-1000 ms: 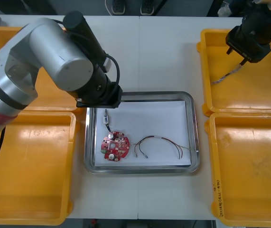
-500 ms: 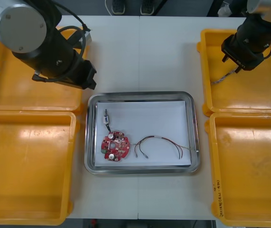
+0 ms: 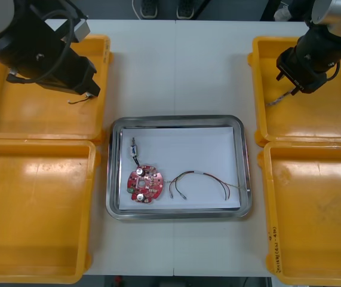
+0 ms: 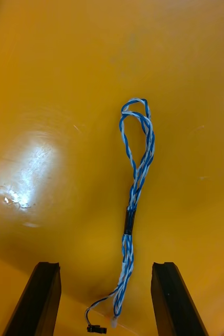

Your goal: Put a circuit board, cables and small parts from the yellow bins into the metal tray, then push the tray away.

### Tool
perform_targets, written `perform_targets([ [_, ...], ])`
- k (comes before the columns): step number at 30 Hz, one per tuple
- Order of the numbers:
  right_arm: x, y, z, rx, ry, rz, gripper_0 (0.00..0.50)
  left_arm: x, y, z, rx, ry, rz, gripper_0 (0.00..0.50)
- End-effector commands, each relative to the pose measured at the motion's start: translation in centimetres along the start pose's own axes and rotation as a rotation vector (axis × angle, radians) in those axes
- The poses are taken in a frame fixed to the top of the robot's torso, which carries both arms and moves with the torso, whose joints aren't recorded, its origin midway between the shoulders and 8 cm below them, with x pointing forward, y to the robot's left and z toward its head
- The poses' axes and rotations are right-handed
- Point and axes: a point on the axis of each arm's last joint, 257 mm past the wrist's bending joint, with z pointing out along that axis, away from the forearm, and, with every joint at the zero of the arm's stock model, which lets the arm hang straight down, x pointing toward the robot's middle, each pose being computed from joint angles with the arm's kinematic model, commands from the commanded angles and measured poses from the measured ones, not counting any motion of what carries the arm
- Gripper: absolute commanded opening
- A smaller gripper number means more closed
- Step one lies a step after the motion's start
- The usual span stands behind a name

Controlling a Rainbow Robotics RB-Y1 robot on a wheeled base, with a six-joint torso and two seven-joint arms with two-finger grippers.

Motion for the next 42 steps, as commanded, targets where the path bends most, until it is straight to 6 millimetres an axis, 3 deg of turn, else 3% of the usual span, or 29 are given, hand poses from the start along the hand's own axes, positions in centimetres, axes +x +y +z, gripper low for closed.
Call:
perform_targets([
  [1, 0.8, 0.1, 1.0, -0.017, 0.012, 0.046, 0.500, -0.3, 3.5, -1.9, -0.024, -0.017, 0.149, 0.500],
  [16, 1.2, -0.6, 2.8, -0.038, 0.022, 0.076, 0.500, -1.0, 8.0, -2.2, -0.027, -0.044, 0.299, 0.500],
  [28, 1.1, -1.5, 4.0, -0.041, 0.015, 0.085, 0.500, -3.4, 9.2, -0.8, 0.009, -0.152, 0.414, 0.500],
  [40, 1.6, -2.2, 4.6, -0.029, 0.026, 0.084, 0.500, -4.3, 10.9, 0.5, 0.028, -0.218, 0.474, 0.500],
  [41, 1.6, -2.2, 4.7, -0.029, 0.027, 0.083, 0.370, -4.2, 11.2, 0.9, 0.032, -0.228, 0.476, 0.500],
  [42, 1.7, -2.3, 4.8, -0.028, 0.030, 0.083, 0.150, -4.1, 11.4, 1.2, 0.035, -0.232, 0.482, 0.500],
])
